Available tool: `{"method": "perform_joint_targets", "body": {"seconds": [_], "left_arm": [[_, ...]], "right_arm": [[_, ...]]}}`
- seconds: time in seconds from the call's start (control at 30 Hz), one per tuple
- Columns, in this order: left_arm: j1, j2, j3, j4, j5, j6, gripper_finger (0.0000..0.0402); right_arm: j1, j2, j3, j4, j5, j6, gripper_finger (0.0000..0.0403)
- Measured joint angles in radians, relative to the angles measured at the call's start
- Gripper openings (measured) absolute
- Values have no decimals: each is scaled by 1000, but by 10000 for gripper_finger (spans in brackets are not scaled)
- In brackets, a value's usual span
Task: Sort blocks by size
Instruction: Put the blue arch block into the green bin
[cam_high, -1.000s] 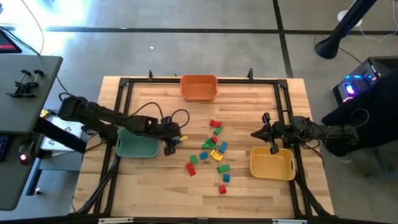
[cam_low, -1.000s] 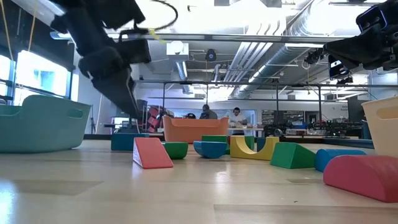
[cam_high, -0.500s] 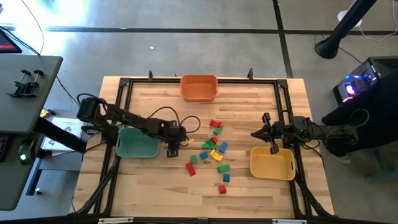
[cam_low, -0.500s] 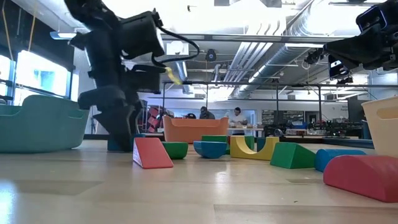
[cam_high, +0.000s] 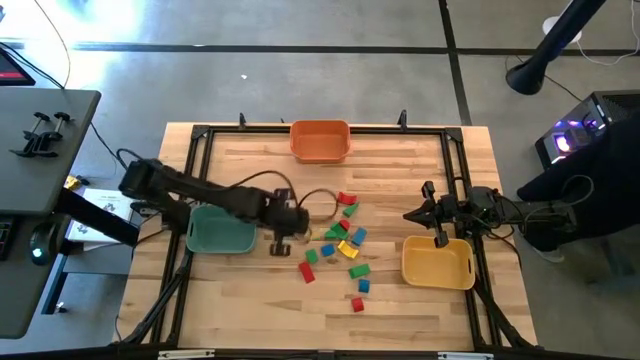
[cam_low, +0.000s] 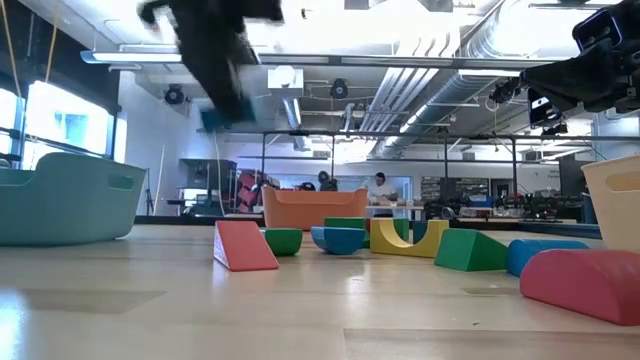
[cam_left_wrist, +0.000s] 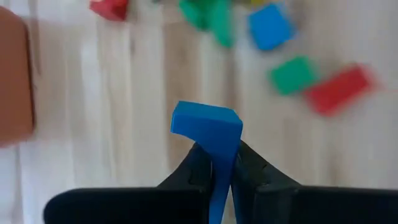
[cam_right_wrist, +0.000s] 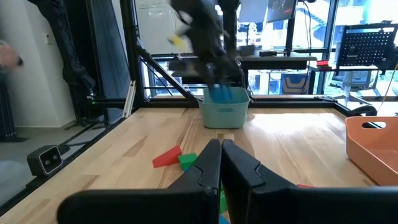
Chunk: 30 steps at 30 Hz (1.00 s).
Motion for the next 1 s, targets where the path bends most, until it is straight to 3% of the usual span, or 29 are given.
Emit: {"method": "perform_joint_targets", "body": {"seconds": [0.13,0.23,0.4,0.53,0.77,1.0], "left_arm": [[-146,-29,106,-277,0,-287,10],[-258,-74,82,-421,-3,-573,10],[-411,-177,-81,-456,-3,-964,10],[-460,-277,-279,-413,16,-1148,10],[-373,-474,-608,-202,29,-1107,10],[-200,-538,-728,-113,30,-870,10]], "right_arm": [[0,0,0,0,0,0,0],[0,0,0,0,0,0,0],[0,0,0,0,0,0,0],[0,0,0,0,0,0,0],[0,0,0,0,0,0,0],[0,0,0,0,0,0,0]]}}
